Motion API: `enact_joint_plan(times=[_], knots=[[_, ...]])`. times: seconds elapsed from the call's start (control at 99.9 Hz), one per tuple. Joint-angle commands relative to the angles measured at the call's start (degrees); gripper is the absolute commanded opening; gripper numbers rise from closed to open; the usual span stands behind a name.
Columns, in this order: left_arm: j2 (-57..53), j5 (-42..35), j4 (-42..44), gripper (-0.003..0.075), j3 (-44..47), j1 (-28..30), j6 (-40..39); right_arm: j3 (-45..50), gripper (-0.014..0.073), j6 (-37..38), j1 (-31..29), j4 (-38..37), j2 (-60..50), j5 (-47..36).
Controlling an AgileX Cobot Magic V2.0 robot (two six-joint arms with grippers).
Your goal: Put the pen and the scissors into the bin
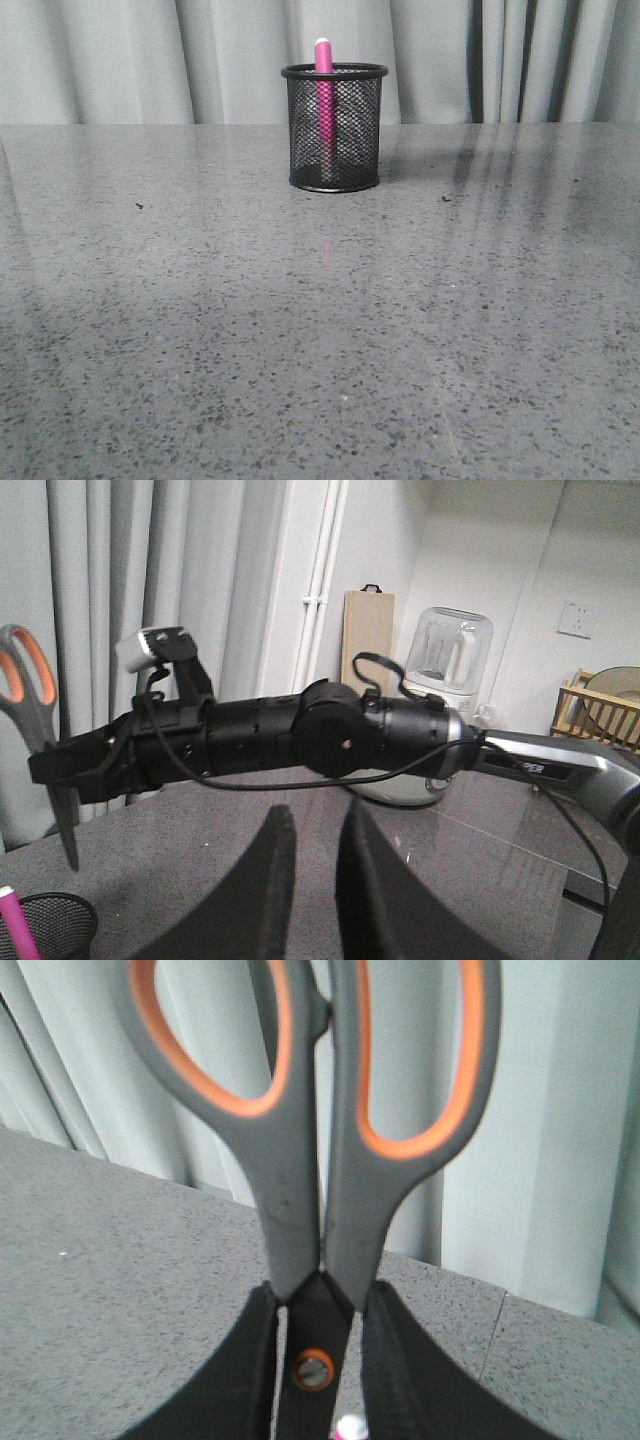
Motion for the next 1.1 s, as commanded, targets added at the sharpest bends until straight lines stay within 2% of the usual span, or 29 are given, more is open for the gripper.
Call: enact_joint_plan(times=[0.0, 0.38, 0.45, 0.55, 0.64, 0.811, 0.911, 0.951, 1.011, 1.061, 1.091], knots=[[-0.5, -2.5, -1.3, -0.002, -1.3, -0.3, -0.2, -0.9, -0.0069, -1.3, 0.0, -0.7, 0.7, -8.3], [-3.6, 0.4, 0.1, -0.0019, -1.3, -0.3, -0.2, 17.0, -0.0069, -1.3, 0.0, -0.8, 6.2, -36.3], [-3.7, 0.4, 0.3, -0.0019, -1.3, -0.3, -0.2, 19.4, -0.0069, -1.3, 0.0, -0.8, 6.3, -39.4], [-3.7, 0.2, 0.9, -0.0019, -1.3, -0.3, -0.2, 20.8, -0.005, -1.3, 0.0, -0.8, 6.3, -39.2], [-3.7, 0.0, 0.9, -0.0019, -1.3, -0.3, -0.2, 20.8, 0.0063, -1.3, -0.1, -0.8, 6.3, -38.4], [-3.7, -0.1, 1.9, -0.0019, -1.3, -0.3, -0.2, 20.8, 0.0415, -1.3, -0.1, -0.8, 5.3, -40.5], [-4.1, -0.1, 6.0, -0.0019, -1.2, -0.3, -0.6, 20.8, 0.0507, -1.3, -0.1, -0.8, 2.5, -40.9], [-4.6, -0.3, 10.0, -0.0019, -1.1, -0.2, -2.5, 20.8, 0.0505, -1.3, -0.1, -0.8, 0.9, -40.6], [-6.2, -0.6, 18.6, -0.0019, -0.2, 0.4, -9.4, 20.8, 0.0479, -1.3, -0.2, -0.8, -3.1, -37.7], [-8.1, -0.3, 26.7, -0.0019, 1.0, 1.1, -15.7, 20.8, 0.0405, -1.3, -0.2, -0.7, -7.1, -32.1], [-9.5, -0.1, 31.3, -0.0019, 1.9, 1.4, -19.4, 20.8, 0.031, -1.3, -0.2, -0.7, -9.6, -27.9]])
